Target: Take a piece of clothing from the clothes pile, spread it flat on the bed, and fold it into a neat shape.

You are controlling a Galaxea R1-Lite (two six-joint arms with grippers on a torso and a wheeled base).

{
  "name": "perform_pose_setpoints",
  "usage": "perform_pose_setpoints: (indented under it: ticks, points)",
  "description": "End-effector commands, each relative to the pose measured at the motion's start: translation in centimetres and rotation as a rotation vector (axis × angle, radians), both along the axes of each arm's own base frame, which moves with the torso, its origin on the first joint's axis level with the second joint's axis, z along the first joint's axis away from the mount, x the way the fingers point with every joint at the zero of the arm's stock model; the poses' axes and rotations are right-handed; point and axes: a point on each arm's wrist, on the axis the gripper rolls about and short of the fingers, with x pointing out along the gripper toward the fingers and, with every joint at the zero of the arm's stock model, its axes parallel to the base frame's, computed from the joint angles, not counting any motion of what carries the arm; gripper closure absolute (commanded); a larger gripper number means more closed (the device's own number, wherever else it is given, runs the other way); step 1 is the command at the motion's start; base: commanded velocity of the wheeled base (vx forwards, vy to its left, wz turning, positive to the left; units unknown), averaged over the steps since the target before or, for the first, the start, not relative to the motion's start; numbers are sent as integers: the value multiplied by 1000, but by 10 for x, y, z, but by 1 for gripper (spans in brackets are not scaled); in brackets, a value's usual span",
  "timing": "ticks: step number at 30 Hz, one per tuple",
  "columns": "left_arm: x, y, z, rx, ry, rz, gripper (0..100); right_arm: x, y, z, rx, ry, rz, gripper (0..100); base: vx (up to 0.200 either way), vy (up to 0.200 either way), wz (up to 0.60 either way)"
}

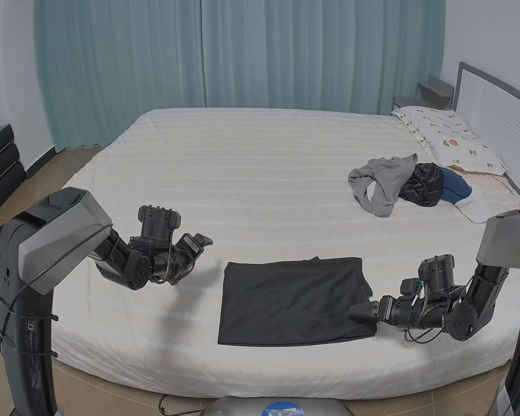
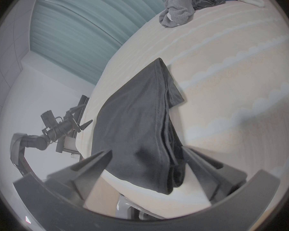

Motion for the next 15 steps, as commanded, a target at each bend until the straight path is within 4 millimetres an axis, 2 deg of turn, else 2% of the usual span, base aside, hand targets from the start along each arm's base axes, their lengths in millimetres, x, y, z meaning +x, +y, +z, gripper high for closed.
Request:
perform_pose_setpoints:
  ticks: [1, 15]
  points:
    - [1, 1, 1, -1, -4, 3, 0, -6, -6, -3, -31, 8, 4, 100, 0, 0, 0]
    - [1, 1, 2, -1, -5, 2, 0, -12, -19, 0, -108, -42, 37, 100, 0, 0, 0]
